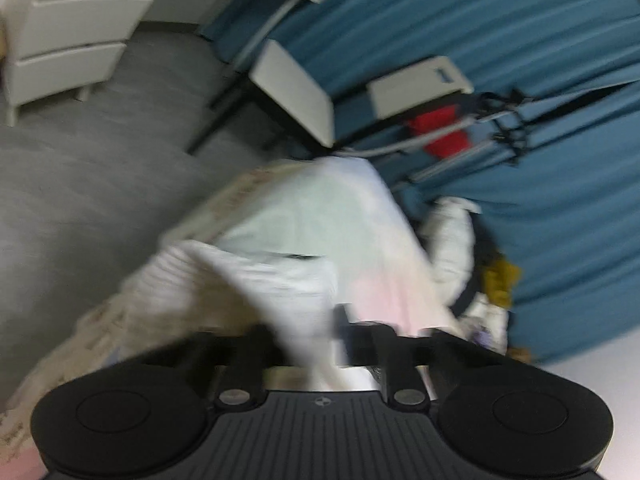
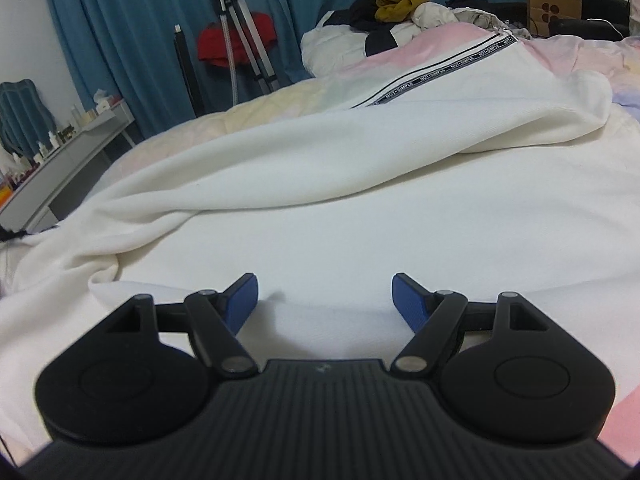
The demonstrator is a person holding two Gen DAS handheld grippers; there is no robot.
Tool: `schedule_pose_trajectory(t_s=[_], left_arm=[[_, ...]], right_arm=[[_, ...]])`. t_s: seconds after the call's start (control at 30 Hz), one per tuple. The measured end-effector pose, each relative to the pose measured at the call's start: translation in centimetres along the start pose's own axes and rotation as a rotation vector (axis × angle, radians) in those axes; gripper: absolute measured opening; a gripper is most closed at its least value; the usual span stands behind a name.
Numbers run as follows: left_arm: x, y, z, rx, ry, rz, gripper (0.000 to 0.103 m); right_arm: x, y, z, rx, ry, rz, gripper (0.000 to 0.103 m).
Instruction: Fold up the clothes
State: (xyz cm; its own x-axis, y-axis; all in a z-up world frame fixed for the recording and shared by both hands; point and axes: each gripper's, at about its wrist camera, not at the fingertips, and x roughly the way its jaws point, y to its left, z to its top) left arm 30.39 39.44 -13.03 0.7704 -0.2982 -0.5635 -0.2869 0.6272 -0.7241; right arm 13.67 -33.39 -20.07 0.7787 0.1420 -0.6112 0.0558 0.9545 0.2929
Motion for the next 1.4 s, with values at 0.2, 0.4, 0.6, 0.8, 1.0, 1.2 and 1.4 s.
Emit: schedule_pose_trajectory(t_s=[0.2, 0.4, 0.6, 0.8, 1.0, 1.2, 1.4], left_arm=[[0.8, -5.0, 2.1, 0.110, -0.088, 0.098, 0.008], [1.6, -10.1, 4.1, 0.222, -0.177, 0.194, 0.008], [4.4, -7.9, 2.7, 0.189, -0.126, 0.227, 0.023], [-0.8, -8.7, 1.4, 0.237, -0.139, 0.262, 0.083], [-10.4, -10.0, -2.8, 0.267, -0.186, 0.222, 0.096], [-17.4, -9.3, -10.6, 0.220, -0.063, 0.276, 0.096], [-21.5, -7.4, -18.2, 0.066, 0.087, 0.296, 0.096]], right_arm=[[0.0, 0.0, 0.0, -0.002, -0.005, -0.009, 0.076], [0.3, -0.6, 0.1, 0.023, -0.016, -0.010, 0.076], [0.8, -0.6, 0.1, 0.017, -0.023, -0.006, 0.076], [0.6, -0.8, 0.6, 0.042, -0.035, 0.016, 0.076], [-1.3, -0.4, 0.9, 0.040, -0.071, 0.025, 0.076], [-4.5, 0.0, 1.7, 0.034, -0.138, 0.046, 0.076], [-6.9, -0.2, 2.3, 0.034, -0.187, 0.041, 0.076]])
